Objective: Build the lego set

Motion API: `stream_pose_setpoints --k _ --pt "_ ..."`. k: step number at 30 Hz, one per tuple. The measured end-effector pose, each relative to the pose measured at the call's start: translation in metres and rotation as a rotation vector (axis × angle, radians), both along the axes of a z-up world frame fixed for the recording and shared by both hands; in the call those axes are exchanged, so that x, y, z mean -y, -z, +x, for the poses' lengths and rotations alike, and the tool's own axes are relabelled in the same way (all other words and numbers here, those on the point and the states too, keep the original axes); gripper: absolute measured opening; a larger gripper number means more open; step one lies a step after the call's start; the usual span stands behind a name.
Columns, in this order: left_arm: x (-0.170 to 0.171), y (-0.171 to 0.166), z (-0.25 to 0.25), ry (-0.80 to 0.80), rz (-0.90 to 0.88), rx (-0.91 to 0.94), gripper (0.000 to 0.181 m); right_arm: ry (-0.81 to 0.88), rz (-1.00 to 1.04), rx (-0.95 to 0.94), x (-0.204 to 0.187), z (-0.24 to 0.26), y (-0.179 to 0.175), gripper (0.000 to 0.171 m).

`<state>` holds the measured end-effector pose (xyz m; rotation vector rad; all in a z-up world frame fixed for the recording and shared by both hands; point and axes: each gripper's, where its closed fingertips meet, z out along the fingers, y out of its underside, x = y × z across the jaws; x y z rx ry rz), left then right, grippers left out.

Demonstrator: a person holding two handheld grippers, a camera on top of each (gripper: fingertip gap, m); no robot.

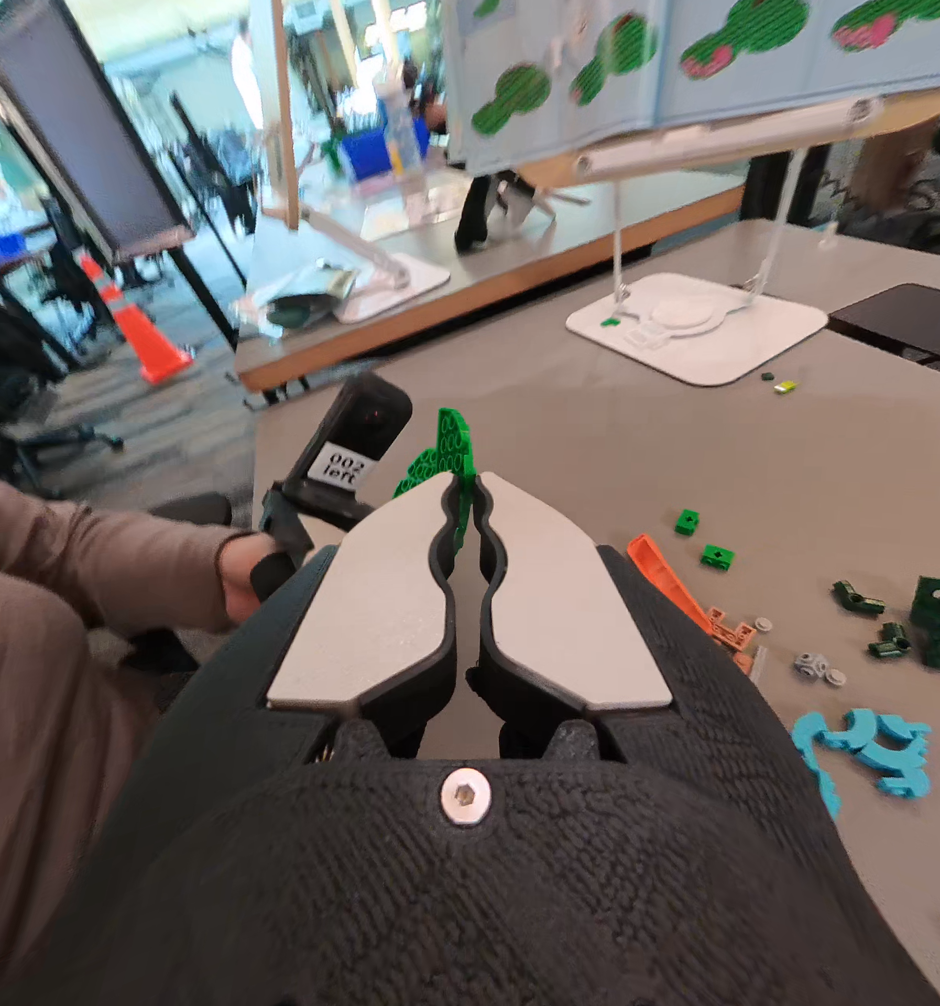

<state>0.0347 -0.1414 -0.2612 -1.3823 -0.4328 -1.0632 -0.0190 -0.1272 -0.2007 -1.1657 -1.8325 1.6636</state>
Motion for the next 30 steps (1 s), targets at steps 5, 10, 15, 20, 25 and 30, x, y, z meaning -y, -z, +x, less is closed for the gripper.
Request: stream_pose_setpoints --k 5,10,15,20,25,30 --pt "0.000 -0.003 -0.013 -0.013 0.007 -0.211 0.008 0.064 -0.124 -0.074 -0.003 -0.005 -0.009 0.001" --pt "0.001 -0.004 -0.028 -0.020 0.013 -0.370 0.008 0.064 -0.133 -0.119 -0.002 -0.009 -0.008 0.001" --pt "-0.001 -0.004 -0.036 0.006 0.041 -0.405 0.008 0.093 -0.072 -0.182 -0.002 -0.013 -0.005 0.002" --pt "-0.002 -0.005 -0.035 0.039 0.074 -0.420 0.008 0.084 -0.084 -0.225 -0.003 -0.012 -0.006 0.002" --pt "0.000 -0.007 -0.031 0.058 0.096 -0.433 0.008 0.058 -0.092 -0.221 -0.001 -0.011 -0.003 0.006" --pt "0.001 -0.008 -0.029 0.064 0.110 -0.439 0.008 0.010 -0.134 -0.191 0.006 -0.009 -0.001 0.013"
